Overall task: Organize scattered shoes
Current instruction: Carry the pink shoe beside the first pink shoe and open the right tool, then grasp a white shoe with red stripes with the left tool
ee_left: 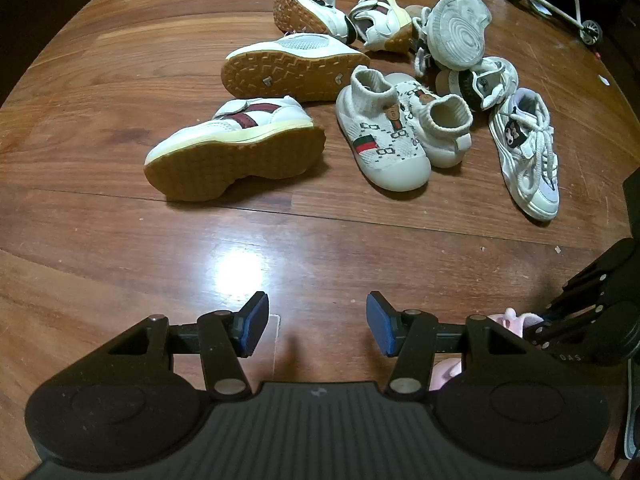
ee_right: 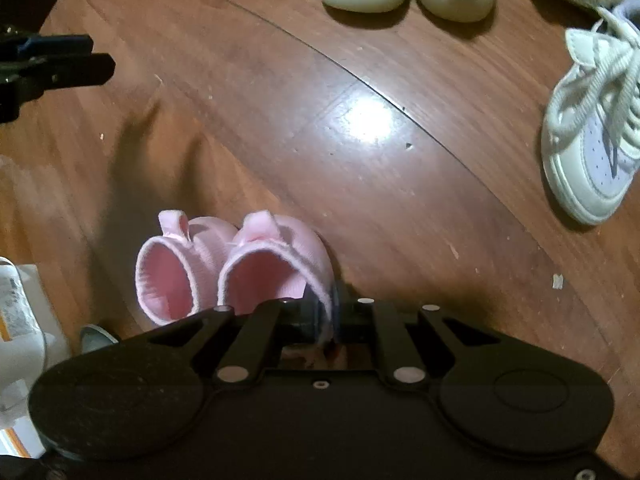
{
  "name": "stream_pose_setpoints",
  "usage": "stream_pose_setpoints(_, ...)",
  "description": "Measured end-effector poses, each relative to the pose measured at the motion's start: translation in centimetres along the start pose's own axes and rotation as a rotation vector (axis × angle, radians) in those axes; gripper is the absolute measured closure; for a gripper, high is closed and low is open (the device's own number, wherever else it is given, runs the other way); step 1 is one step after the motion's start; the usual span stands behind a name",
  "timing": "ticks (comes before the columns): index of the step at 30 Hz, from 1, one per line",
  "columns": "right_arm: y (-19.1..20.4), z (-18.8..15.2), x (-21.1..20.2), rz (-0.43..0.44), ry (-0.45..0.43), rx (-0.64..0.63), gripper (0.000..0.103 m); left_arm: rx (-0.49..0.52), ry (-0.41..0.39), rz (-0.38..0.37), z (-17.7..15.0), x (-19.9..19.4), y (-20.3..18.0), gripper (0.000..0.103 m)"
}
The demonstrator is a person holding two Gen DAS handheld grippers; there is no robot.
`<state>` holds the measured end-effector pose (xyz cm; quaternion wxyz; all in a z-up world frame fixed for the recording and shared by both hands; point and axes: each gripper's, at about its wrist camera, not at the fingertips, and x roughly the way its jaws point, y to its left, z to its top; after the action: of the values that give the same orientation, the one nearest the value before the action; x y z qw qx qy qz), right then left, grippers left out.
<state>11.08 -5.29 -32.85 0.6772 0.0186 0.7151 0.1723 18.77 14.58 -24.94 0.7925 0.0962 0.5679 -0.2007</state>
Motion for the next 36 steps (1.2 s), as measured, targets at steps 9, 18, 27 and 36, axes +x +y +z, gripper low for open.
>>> stream_pose_setpoints(9, -1.1, 0.3, -0.4, 0.021, 0.007, 0.066, 0.067, -0.033, 0.009, -0.017, -0.5, 0.4, 0.6, 0.044)
stream_pose_setpoints(18, -2.8, 0.9, -5.2, 0.03, -0.011, -0.015, 0.054, -0.038, 0.009, 0.016, -0.9, 0.5, 1.1, 0.04)
stream_pose_setpoints(27, -3.1, 3.3, -16.9, 0.065, -0.124, -0.182, 0.038, -0.105, -0.142, 0.126, 2.3, -0.8, 2.0, 0.04)
stream_pose_setpoints(36, -5.2, 8.7, -20.7, 0.115, -0.312, -0.095, 0.032, -0.263, -0.247, 0.28, 8.0, 0.7, 5.2, 0.04)
